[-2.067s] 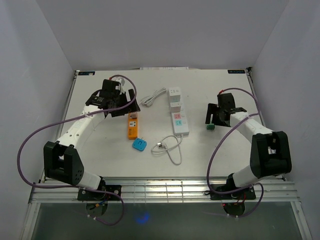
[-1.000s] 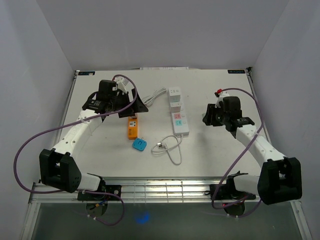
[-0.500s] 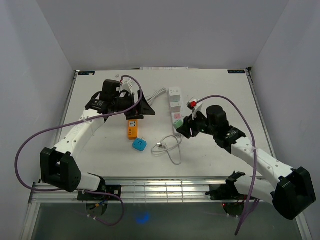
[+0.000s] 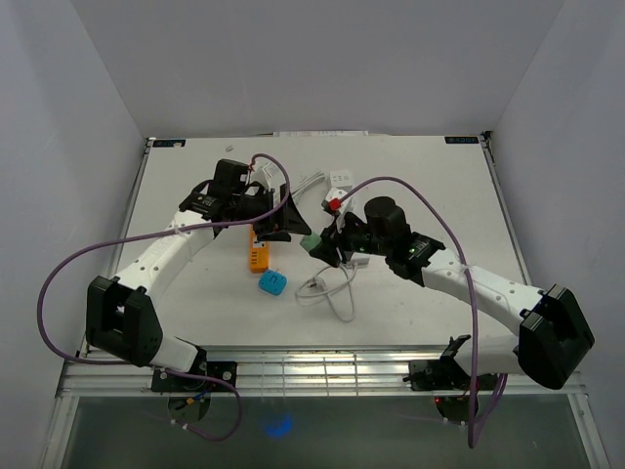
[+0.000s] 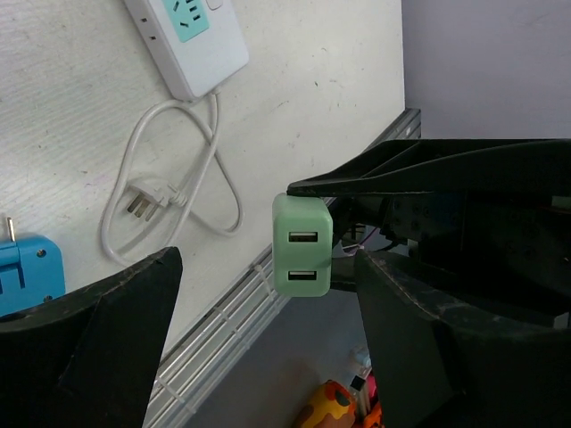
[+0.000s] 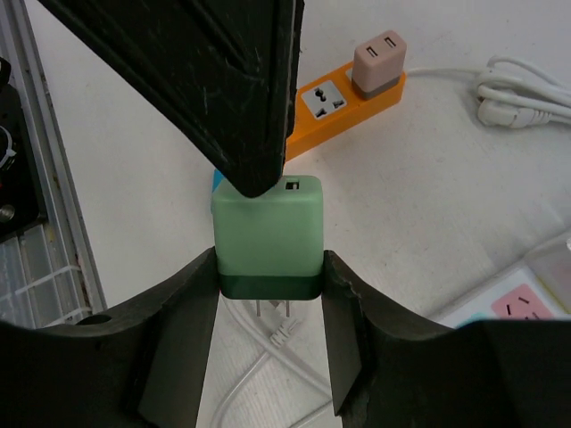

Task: Insert the plug

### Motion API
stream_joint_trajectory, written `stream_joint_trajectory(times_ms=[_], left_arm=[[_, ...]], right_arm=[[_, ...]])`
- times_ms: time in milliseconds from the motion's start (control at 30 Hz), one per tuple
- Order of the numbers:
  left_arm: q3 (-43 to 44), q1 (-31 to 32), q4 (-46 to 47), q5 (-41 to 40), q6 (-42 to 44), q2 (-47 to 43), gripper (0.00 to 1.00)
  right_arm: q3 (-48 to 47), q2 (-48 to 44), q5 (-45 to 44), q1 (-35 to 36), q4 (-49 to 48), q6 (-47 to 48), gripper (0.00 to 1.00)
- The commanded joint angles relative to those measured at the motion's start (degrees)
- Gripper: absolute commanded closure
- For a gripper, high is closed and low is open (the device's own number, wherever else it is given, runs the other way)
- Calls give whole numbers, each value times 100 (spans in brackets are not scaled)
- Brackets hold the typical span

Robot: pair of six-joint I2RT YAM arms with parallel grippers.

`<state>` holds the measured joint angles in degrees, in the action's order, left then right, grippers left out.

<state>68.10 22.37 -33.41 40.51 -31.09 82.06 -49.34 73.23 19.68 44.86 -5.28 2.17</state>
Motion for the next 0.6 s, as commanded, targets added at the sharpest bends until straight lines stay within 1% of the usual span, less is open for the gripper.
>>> stream_joint_trajectory(times_ms=[0,267,300,367,467,567], left_arm=[[81,31,-157,194,138,-41,12],[186,31,-403,247,305,143,21],[195,31,-421,255,323,161,26],[248,31,-474,212,349,205,31],[274,31,-500,185,367,205,33],[318,31,-544,168,385,223,33]], right_arm=[[-462,156,-17,119,-273,388,61],[-787,420,-263,348,-61,687,62],[-787,437,-263,365,-61,696,62],[-787,446,-272,392,-79,714,62],[-796,473,-316,427,-61,749,62],[-814,499,-351,453,18,802,63]])
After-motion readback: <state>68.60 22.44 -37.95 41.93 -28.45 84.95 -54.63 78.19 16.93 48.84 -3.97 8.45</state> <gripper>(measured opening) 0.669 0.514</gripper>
